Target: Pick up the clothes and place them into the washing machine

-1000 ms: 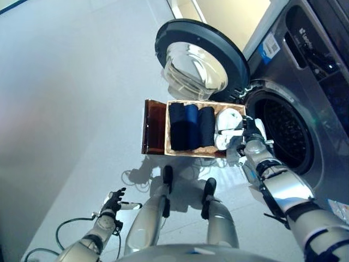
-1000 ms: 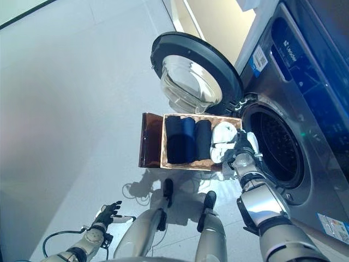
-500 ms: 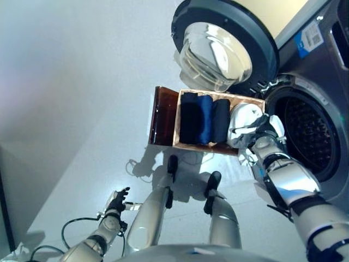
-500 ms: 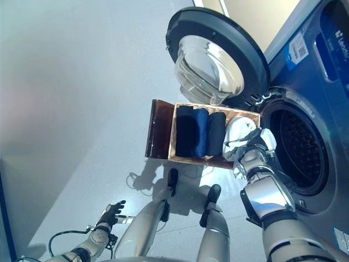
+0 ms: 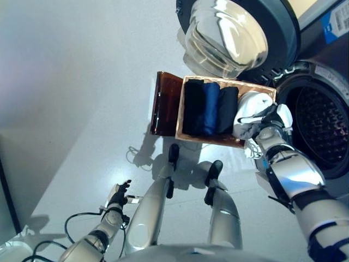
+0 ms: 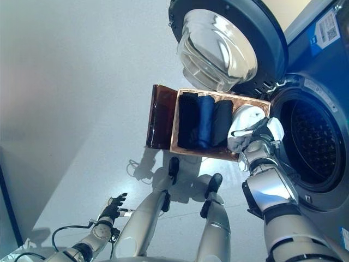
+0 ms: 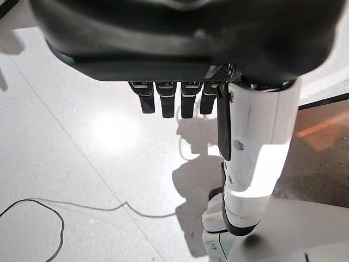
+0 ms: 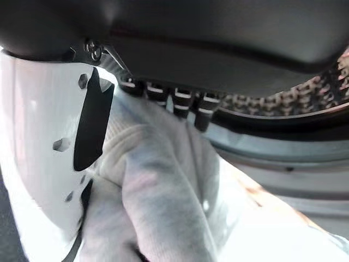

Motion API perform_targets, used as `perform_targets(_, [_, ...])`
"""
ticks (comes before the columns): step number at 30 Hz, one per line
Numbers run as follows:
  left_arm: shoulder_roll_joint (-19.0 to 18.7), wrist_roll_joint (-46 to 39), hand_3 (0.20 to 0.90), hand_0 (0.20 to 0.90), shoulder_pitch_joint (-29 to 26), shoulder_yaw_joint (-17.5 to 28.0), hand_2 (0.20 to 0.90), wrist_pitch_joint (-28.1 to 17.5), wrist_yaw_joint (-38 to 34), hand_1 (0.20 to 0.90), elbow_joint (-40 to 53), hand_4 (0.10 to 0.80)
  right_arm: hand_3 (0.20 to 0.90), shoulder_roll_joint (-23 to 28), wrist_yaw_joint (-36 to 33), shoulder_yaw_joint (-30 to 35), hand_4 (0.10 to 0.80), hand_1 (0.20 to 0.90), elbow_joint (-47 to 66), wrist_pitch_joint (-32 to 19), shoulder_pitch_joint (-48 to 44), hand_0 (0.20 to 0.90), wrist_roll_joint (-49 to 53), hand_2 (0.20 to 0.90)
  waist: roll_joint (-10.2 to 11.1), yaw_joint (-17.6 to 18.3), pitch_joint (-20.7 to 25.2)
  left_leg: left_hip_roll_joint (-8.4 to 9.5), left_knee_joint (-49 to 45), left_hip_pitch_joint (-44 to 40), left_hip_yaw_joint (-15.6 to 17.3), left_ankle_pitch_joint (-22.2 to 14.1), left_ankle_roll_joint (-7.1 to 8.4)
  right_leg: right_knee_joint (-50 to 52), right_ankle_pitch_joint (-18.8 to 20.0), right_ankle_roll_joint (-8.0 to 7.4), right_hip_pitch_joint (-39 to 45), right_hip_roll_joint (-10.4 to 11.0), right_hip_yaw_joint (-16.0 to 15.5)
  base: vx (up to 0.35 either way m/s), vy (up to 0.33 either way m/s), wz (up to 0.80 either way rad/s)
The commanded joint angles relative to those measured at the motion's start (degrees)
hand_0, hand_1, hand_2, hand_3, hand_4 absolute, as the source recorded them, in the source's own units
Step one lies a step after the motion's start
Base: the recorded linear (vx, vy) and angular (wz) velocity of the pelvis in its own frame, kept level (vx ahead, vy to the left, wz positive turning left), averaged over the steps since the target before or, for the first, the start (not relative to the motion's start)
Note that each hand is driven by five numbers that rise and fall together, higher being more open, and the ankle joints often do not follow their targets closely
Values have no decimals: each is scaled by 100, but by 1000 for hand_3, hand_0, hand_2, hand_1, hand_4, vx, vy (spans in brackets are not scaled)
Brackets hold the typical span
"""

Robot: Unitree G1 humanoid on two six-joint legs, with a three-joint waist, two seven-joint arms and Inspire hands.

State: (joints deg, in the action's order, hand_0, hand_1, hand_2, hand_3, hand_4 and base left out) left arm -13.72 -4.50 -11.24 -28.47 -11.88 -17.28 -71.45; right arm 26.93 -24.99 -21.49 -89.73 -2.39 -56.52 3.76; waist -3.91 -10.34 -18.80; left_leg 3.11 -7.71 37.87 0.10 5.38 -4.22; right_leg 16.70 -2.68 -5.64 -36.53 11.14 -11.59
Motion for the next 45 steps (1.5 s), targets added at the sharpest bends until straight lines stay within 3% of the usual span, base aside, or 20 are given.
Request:
perform_targets(1, [-22, -99, 900, 900, 228, -111, 900, -43, -172, 900, -116, 800, 200, 476, -231, -420, 300, 200, -54, -50, -495, 200, -150, 200, -61, -54, -34, 173, -911, 296, 30, -856, 457, -527, 447, -6, 496, 218, 106, -13, 7, -4])
perform_targets(13, [-96, -157, 900, 900, 236, 55, 900, -94, -217, 900, 42, 800, 200, 678, -200, -228, 300, 200, -50, -117, -209, 200, 48, 200, -218, 0, -50, 159, -1138, 342, 87, -920, 442, -157, 345, 59, 251, 210, 243, -22, 6, -3])
perform_targets(19, [-90, -115, 900, 900, 375, -3, 900, -140, -169, 900, 108, 800, 200, 806, -251, -13, 300, 200, 58, -238, -93, 200, 299, 200, -261, 15, -48, 122, -1022, 171, 154, -883, 438, -319, 422, 19, 382, 198, 274, -11, -7, -5])
perform_targets(21, [-73, -127, 900, 900, 393, -57, 900, -164, -127, 900, 119, 800, 200, 904, -211, 241, 300, 200, 320, -468, -38, 200, 744, 200, -284, 102, -1, 98, -844, -9, 212, -846, 440, -510, 506, -27, 526, 200, 346, -62, 6, -15])
perform_targets(22, [-62, -155, 900, 900, 372, -65, 900, -177, -108, 900, 137, 800, 200, 909, -186, 344, 300, 200, 442, -554, 43, 200, 906, 200, -290, 148, -18, 111, -747, -7, 273, -631, 407, -595, 687, -2, 507, 218, 336, -106, 27, -22])
perform_targets(29, [5, -320, 900, 900, 49, -6, 900, -149, -142, 900, 43, 800, 200, 642, -282, 976, 300, 200, 1331, -1099, 482, 200, 1884, 200, -290, 421, 21, 61, -543, -240, 375, -548, 415, -830, 788, -33, 648, 161, 444, -29, -8, -23])
perform_targets(31, [133, -440, 900, 900, -38, -32, 900, -337, -249, 900, -101, 800, 200, 369, -238, 1443, 300, 200, 1879, -1392, 930, 200, 2403, 200, -244, 563, 50, 13, -510, -397, 342, -743, 443, -833, 641, -70, 713, 93, 531, 58, -58, -12])
perform_targets(32, [844, -140, 900, 900, -303, -799, 900, -327, -556, 900, 133, 800, 200, 123, -290, 1370, 300, 200, 2021, -1443, 833, 200, 2468, 200, -214, 643, 19, 4, -478, -367, 396, -576, 410, -847, 792, -20, 662, 92, 510, 28, -75, -18])
perform_targets(33, [364, -331, 900, 900, -367, -321, 900, -121, -287, 900, -82, 800, 200, 7, 54, 1618, 300, 200, 2387, -1624, 1131, 200, 2959, 200, -187, 662, 52, -34, -415, -427, 420, -546, 415, -887, 800, -32, 695, 66, 532, -77, -63, -33])
perform_targets(34, [254, -475, 900, 900, -338, 33, 900, -210, -437, 900, -238, 800, 200, -79, -90, 1820, 300, 200, 3187, -1838, 1695, 200, 3096, 200, -157, 718, 77, -54, -393, -464, 438, -534, 417, -912, 803, -34, 715, 74, 548, 53, -64, -33])
perform_targets(35, [313, -529, 900, 900, -209, 25, 900, -299, -392, 900, -297, 800, 200, -323, 2, 2189, 300, 200, 3450, -2060, 2010, 200, 3399, 200, -175, 771, 114, -45, -316, -573, 414, -537, 410, -948, 796, -36, 773, 59, 562, 44, -53, -26])
perform_targets(37, [326, -594, 900, 900, -142, 36, 900, -356, -328, 900, -288, 800, 200, -459, 9, 2300, 300, 200, 3707, -2155, 2156, 200, 3480, 200, -181, 787, 140, -39, -264, -635, 434, -531, 409, -972, 807, -44, 799, 58, 573, 50, 6, -10])
perform_targets(38, [-1170, -1159, 900, 900, 821, 1109, 900, -418, 969, 900, -138, 800, 200, 57, 463, 2864, 300, 200, 3752, -2186, 2433, 200, 3781, 200, -375, 625, 194, 0, -246, -664, 445, -528, 408, -1018, 817, -66, 855, 97, 575, 55, 42, -13])
perform_targets(39, [-827, -835, 900, 900, 489, 705, 900, -636, 257, 900, 64, 800, 200, -197, 332, 2803, 300, 200, 3999, -2305, 2456, 200, 3850, 200, -415, 616, 233, 9, -194, -679, 429, -501, 405, -1059, 839, -77, 880, 140, 543, 39, 56, -21])
perform_targets(41, [-594, -794, 900, 900, 678, 375, 900, -760, 249, 900, 432, 800, 200, -379, 606, 2947, 300, 200, 3941, -2538, 2246, 200, 4426, 200, -511, 612, 214, 17, -148, -744, 453, -514, 412, -1061, 812, -86, 892, 124, 534, 8, 8, -13])
perform_targets(45, [-682, -1106, 900, 900, 511, 633, 900, -669, 405, 900, 402, 800, 200, -484, 886, 2960, 300, 200, 4078, -2725, 1990, 200, 5075, 200, -555, 661, 106, -53, -989, -297, 518, -806, 373, -484, 536, 50, 477, 50, 666, -59, -11, -12])
